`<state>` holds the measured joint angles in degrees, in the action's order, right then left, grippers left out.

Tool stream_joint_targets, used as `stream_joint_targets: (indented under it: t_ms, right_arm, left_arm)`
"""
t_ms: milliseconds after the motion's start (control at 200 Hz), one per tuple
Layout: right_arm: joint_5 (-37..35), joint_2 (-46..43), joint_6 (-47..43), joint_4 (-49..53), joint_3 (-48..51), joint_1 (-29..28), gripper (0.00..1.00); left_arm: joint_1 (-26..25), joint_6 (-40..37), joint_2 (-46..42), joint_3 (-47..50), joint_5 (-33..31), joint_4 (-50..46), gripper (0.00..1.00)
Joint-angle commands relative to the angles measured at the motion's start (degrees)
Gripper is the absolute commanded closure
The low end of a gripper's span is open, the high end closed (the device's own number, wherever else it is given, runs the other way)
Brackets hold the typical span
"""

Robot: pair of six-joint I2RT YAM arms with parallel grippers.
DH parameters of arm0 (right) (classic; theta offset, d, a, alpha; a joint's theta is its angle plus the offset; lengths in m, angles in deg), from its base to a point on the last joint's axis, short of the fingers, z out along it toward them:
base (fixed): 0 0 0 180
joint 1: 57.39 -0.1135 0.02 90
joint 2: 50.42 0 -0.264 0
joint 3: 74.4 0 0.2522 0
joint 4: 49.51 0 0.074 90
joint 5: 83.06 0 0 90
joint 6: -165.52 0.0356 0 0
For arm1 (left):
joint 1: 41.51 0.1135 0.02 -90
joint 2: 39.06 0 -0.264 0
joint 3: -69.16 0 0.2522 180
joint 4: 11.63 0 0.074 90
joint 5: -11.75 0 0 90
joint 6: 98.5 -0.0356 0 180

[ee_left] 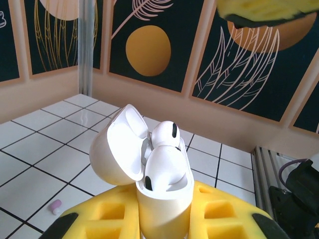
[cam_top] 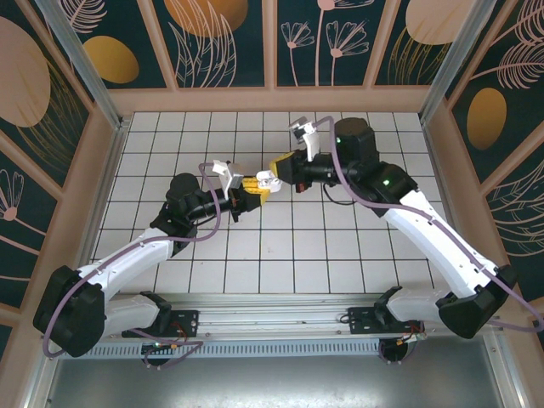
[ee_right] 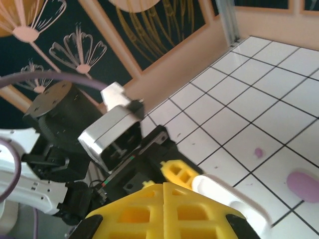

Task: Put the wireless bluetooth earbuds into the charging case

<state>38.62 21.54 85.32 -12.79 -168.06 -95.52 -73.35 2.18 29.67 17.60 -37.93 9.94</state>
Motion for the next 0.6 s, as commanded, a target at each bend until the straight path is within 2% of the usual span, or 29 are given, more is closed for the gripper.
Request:
stream_joint_targets:
  t_ms: [0, 80, 165, 225, 340, 405, 470, 596]
  right_arm:
    - [2.8, -0.1, 4.4, -0.1, 0.5, 4.3, 0.81]
    - [7.5, 1.0, 7.3, -1.8, 2.3, 6.4, 0.64]
    - [12.1, 2.2, 8.5, -4.4, 3.9, 8.5, 0.57]
    - [14.1, 3.2, 7.9, -5.1, 4.5, 9.0, 0.58]
    - [17.3, 5.9, 7.3, -5.2, 4.6, 10.6, 0.71]
    - [19.3, 7.0, 7.6, -5.1, 4.6, 11.1, 0.75]
    - [19.9, 7.5, 8.0, -5.1, 5.0, 11.1, 0.74]
    - [21.6, 8.1, 8.1, -5.4, 7.0, 11.2, 0.62]
  left_arm:
    - [-0.1, -2.7, -1.9, 0.5, 2.0, 2.6, 1.00]
    - [-0.1, -3.1, -2.1, -0.1, 3.1, 1.6, 1.00]
    - [0.0, -4.4, -2.0, -1.4, 4.5, -0.7, 1.00]
    - [-0.1, -5.0, -1.5, -1.9, 5.5, -0.8, 1.00]
    - [-0.1, -3.6, 0.0, -2.6, 7.0, 1.4, 1.00]
    - [0.0, -2.8, 0.7, -2.9, 7.5, 2.4, 1.00]
    - [0.0, -2.5, 1.1, -3.1, 7.6, 3.0, 1.00]
    - [-0.1, -3.2, 1.8, -2.7, 6.8, 3.4, 1.00]
